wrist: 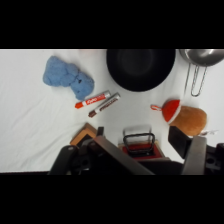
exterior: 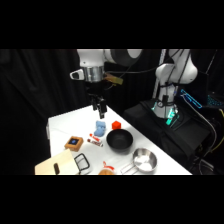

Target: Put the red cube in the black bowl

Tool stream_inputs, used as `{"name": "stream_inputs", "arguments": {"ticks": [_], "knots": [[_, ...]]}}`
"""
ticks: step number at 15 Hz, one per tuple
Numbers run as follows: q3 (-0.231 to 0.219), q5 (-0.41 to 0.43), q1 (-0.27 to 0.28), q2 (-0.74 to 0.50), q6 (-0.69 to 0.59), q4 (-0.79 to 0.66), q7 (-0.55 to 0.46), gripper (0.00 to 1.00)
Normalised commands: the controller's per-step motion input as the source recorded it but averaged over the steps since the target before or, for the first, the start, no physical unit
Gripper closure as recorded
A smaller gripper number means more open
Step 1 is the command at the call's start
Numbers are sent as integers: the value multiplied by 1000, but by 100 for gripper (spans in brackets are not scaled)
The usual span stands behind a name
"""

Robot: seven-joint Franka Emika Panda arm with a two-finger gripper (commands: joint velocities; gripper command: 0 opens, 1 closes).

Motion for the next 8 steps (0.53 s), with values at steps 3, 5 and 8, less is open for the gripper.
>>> {"name": "stream_inputs", "arguments": {"ticks": [3,5,8], "knots": [[18,-24,-21,-98,73,-83,-12,0],[15,-21,-35,-235,115,-220,-96,0],[-1,-13,-58,-317,144,-335,-174,0]]}}
